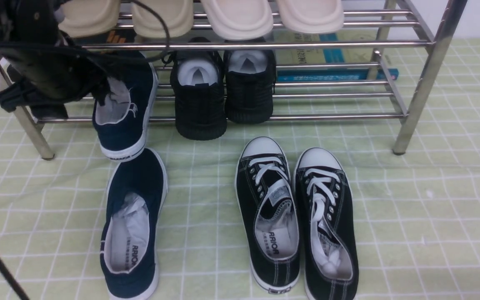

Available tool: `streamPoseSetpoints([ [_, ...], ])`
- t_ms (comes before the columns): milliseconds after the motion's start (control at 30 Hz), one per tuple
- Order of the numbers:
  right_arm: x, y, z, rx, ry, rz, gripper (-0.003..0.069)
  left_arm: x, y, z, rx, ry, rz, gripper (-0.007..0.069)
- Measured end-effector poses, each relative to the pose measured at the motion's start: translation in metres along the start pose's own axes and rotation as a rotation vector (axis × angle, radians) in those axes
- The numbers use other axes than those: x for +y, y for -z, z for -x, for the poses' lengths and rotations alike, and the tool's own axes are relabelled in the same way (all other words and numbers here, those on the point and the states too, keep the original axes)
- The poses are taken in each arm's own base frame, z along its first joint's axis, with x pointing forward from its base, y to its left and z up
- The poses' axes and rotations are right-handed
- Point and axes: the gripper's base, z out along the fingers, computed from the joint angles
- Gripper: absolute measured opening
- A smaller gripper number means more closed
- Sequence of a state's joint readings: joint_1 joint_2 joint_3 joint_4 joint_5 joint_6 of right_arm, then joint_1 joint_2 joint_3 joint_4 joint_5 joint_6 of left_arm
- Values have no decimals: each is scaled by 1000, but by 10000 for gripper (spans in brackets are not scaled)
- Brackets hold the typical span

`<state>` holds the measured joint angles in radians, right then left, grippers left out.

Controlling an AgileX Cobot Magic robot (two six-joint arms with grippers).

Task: Take the shoes off the shelf with your hand from the green coffee tablecloth.
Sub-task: 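Grasp the leftmost shoe on the bottom shelf of the shoe rack with the left gripper, then set the held shoe down on the floor in front of the rack with the left gripper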

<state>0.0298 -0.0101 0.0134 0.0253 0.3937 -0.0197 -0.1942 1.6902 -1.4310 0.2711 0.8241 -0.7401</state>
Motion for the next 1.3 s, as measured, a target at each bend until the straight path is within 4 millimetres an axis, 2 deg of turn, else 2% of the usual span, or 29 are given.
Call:
streamPoseSetpoints([
  [300, 0, 0, 0, 0, 0, 0, 237, -9, -48, -5, 11, -55, 0, 462],
  [467, 0, 0, 0, 0, 0, 0, 237, -11, -61, -5, -17, -87, -9, 438],
  [533, 0, 0, 0, 0, 0, 0, 237, -14, -66, -4, -38, -99, -31, 370],
  [567, 0, 0, 0, 0, 0, 0, 237, -15, -68, -4, -40, -101, -41, 295],
  [600, 0, 0, 0, 0, 0, 0, 237, -15, -68, -4, -37, -103, -44, 251],
  [633, 0, 0, 0, 0, 0, 0, 237, -16, -68, -4, -36, -103, -44, 239],
  [667, 0, 0, 0, 0, 0, 0, 237, -15, -68, -6, -21, -108, -39, 153],
  [700, 0, 0, 0, 0, 0, 0, 237, -15, -68, -6, -17, -110, -39, 128],
  [733, 0, 0, 0, 0, 0, 0, 237, -14, -63, -6, -3, -120, -39, 53],
  [767, 0, 0, 0, 0, 0, 0, 237, -14, -58, -7, 12, -122, -42, 30],
  [833, 0, 0, 0, 0, 0, 0, 237, -13, -53, -7, 22, -128, -45, 24],
  [1000, 0, 0, 0, 0, 0, 0, 237, 3, 15, -11, 124, -144, -10, 21],
  [1067, 0, 0, 0, 0, 0, 0, 237, 7, 30, -13, 145, -152, 0, 21],
  [1100, 0, 0, 0, 0, 0, 0, 237, 13, 47, -16, 173, -168, 14, 21],
  [1200, 0, 0, 0, 0, 0, 0, 237, 21, 71, -22, 216, -188, 26, 21],
  [1300, 0, 0, 0, 0, 0, 0, 237, 22, 91, -36, 234, -230, 15, 21],
])
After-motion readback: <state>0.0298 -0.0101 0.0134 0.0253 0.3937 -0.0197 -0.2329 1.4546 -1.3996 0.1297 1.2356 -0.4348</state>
